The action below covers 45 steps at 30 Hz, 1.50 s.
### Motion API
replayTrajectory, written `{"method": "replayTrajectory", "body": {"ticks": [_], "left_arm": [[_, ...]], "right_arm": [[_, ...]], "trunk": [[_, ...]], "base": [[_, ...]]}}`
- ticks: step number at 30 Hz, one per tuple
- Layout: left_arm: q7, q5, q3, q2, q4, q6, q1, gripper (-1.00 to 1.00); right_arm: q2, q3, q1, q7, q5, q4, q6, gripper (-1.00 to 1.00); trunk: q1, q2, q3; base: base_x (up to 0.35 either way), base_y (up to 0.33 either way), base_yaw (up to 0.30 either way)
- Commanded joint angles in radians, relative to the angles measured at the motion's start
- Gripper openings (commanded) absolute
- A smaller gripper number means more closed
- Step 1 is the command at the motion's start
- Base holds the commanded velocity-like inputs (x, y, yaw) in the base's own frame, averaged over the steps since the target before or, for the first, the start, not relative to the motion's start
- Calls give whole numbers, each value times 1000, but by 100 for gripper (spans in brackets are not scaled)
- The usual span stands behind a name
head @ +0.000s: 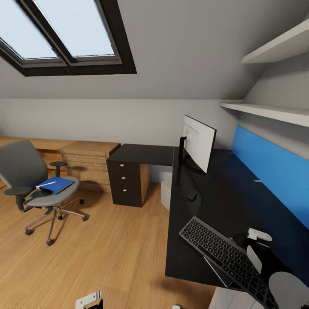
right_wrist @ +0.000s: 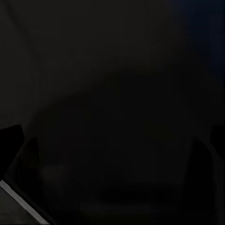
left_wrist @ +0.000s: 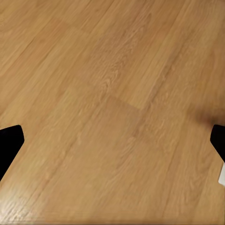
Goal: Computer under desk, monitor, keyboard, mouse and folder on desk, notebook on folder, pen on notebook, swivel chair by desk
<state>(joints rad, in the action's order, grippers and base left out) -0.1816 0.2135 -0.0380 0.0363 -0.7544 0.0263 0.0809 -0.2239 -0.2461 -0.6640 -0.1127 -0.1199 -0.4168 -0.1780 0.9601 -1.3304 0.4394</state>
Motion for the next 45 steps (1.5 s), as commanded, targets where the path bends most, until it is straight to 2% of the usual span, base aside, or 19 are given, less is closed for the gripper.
{"method": "replayTrajectory", "body": {"ticks": [1,16,45], "left_arm": [[-1,10,0,0,0,3,0,100],[1,10,0,0,0,3,0,100],[-1,10,0,0,1,1,0,100]], "right_arm": [[0,1,0,-4,-11,-2,-5,100],[0,1,0,-4,-11,-2,-5,100],[0,-7,0,-3,-20,-3,4,100]], "trunk": [[0,-1,1],[0,-1,1],[0,-1,1]], "base": [[-74,0,0],[-100,0,0],[-17,0,0]]}}
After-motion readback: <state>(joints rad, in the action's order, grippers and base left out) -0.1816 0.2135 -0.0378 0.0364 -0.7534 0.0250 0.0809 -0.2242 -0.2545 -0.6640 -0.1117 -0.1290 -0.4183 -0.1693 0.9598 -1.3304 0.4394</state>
